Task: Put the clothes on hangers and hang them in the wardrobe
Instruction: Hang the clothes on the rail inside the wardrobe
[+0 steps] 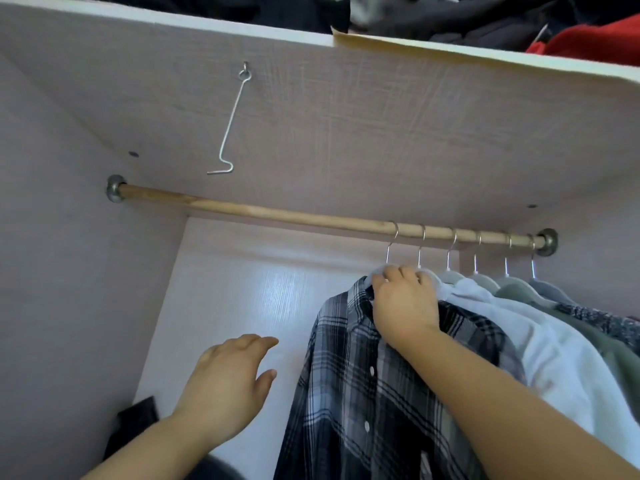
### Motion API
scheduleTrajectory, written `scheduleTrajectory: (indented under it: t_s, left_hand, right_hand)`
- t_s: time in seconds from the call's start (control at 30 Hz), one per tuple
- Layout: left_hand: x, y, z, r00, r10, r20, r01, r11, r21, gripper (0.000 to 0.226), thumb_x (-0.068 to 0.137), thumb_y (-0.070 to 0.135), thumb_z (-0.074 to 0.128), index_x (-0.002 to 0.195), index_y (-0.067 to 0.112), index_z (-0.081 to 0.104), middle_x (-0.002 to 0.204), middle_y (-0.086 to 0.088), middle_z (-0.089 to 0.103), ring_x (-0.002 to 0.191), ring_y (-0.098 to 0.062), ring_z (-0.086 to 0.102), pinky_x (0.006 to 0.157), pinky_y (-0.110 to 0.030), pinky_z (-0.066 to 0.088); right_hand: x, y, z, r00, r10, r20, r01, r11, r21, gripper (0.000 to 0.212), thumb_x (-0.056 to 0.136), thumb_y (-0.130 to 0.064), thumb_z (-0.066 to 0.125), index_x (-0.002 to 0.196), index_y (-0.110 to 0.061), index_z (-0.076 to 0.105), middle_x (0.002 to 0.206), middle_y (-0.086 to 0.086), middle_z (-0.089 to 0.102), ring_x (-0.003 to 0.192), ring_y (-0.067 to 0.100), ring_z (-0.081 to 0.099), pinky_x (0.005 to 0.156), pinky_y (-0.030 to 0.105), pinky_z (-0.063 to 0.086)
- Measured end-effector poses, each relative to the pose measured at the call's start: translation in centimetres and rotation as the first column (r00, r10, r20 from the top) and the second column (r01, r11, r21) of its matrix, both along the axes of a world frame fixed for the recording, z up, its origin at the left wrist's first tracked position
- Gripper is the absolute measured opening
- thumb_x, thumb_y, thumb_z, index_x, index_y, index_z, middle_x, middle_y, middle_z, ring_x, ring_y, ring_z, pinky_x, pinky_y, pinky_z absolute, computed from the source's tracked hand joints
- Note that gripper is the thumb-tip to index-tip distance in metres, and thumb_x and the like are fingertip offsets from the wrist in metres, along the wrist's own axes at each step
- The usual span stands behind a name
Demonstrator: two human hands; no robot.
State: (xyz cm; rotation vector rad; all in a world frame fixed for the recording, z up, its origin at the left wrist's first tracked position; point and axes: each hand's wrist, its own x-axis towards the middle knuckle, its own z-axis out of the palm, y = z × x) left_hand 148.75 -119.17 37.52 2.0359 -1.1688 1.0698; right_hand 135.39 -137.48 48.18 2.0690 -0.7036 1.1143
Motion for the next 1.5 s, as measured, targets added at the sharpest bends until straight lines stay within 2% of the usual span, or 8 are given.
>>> scheduleTrajectory:
  t_s: [0.13, 0.33, 0.47, 0.77, 0.97, 1.2, 1.33, 1.5]
  left_hand:
    - [-0.6, 2.1, -1.9, 0.998, 0.011, -0.058, -0.008, 0.999, 0.037, 0.047, 0.096, 0.041, 0.037, 0.141, 0.036, 0.026, 0.143, 0.019, 0.033, 0.130, -0.004, 0.032, 0.108, -0.022, 0.023]
    - [-0.9, 7.0, -8.0, 0.974, 0.064, -0.217, -0.031, 0.987, 0.155, 0.050, 0.095, 0.037, 0.042, 0.142, 0.028, 0.029, 0.144, 0.007, 0.037, 0.126, -0.015, 0.040, 0.106, -0.030, 0.030]
    - [-1.0, 11.5, -14.9, 0.934, 0.170, -0.313, -0.077, 0.954, 0.290, 0.053, 0.094, 0.039, 0.043, 0.142, 0.025, 0.028, 0.145, 0.003, 0.036, 0.130, -0.019, 0.037, 0.103, -0.033, 0.032]
    - [-5.3, 23.2, -33.2, 0.711, 0.359, -0.605, -0.080, 0.896, 0.437, 0.048, 0.095, 0.034, 0.041, 0.141, 0.026, 0.032, 0.144, 0.001, 0.038, 0.126, -0.022, 0.040, 0.106, -0.033, 0.030]
    - [-11.6, 31.4, -42.6, 0.417, 0.557, -0.719, -0.203, 0.827, 0.524, 0.046, 0.092, 0.036, 0.044, 0.137, 0.027, 0.035, 0.144, 0.002, 0.037, 0.127, -0.023, 0.039, 0.102, -0.033, 0.030]
    - [-22.9, 37.8, -48.6, -0.064, 0.660, -0.748, -0.436, 0.656, 0.616, 0.052, 0.091, 0.038, 0.047, 0.140, 0.028, 0.032, 0.145, 0.004, 0.037, 0.130, -0.020, 0.038, 0.103, -0.031, 0.033]
    - [-29.9, 39.2, -50.0, -0.293, 0.623, -0.726, -0.561, 0.502, 0.658, 0.054, 0.092, 0.039, 0.046, 0.142, 0.028, 0.030, 0.144, 0.003, 0.038, 0.130, -0.021, 0.038, 0.105, -0.033, 0.032]
    - [-39.1, 41.1, -50.7, -0.500, 0.476, -0.724, -0.690, 0.286, 0.665, 0.054, 0.093, 0.038, 0.046, 0.142, 0.025, 0.029, 0.144, 0.001, 0.037, 0.131, -0.021, 0.036, 0.106, -0.034, 0.031]
  right_hand:
    - [0.5, 2.2, -5.2, 0.978, 0.185, -0.093, -0.180, 0.982, 0.059, 0.050, 0.091, -0.023, 0.048, 0.139, -0.021, 0.035, 0.141, 0.001, 0.037, 0.130, 0.022, 0.029, 0.111, 0.039, 0.013]
    - [0.9, 7.8, -16.2, 0.863, 0.450, -0.228, -0.379, 0.877, 0.296, 0.051, 0.095, -0.028, 0.043, 0.143, -0.023, 0.028, 0.142, -0.002, 0.036, 0.130, 0.019, 0.030, 0.109, 0.031, 0.016]
    - [1.1, 12.6, -24.6, 0.794, 0.552, -0.254, -0.393, 0.785, 0.479, 0.053, 0.093, -0.033, 0.047, 0.143, -0.024, 0.029, 0.141, -0.005, 0.036, 0.130, 0.017, 0.031, 0.109, 0.028, 0.017]
    - [0.7, 23.6, -42.9, 0.592, 0.708, -0.385, -0.283, 0.630, 0.723, 0.053, 0.094, -0.037, 0.044, 0.143, -0.024, 0.028, 0.142, -0.005, 0.036, 0.130, 0.016, 0.033, 0.108, 0.027, 0.022]
    - [1.4, 29.3, -51.2, 0.354, 0.836, -0.420, -0.286, 0.524, 0.803, 0.049, 0.094, -0.038, 0.044, 0.140, -0.023, 0.032, 0.136, -0.006, 0.041, 0.123, 0.015, 0.040, 0.102, 0.026, 0.030]
    - [1.0, 34.1, -57.1, -0.060, 0.876, -0.478, -0.348, 0.430, 0.833, 0.050, 0.092, -0.036, 0.049, 0.139, -0.025, 0.036, 0.138, -0.007, 0.042, 0.126, 0.014, 0.040, 0.102, 0.025, 0.033]
    - [-0.9, 38.5, -59.3, -0.328, 0.794, -0.511, -0.402, 0.373, 0.836, 0.050, 0.091, -0.034, 0.048, 0.138, -0.025, 0.036, 0.135, -0.007, 0.043, 0.124, 0.016, 0.041, 0.101, 0.026, 0.032]
    - [-6.4, 46.6, -60.9, -0.639, 0.564, -0.524, -0.463, 0.262, 0.847, 0.053, 0.092, -0.038, 0.047, 0.140, -0.025, 0.031, 0.137, -0.004, 0.040, 0.124, 0.018, 0.040, 0.099, 0.031, 0.033]
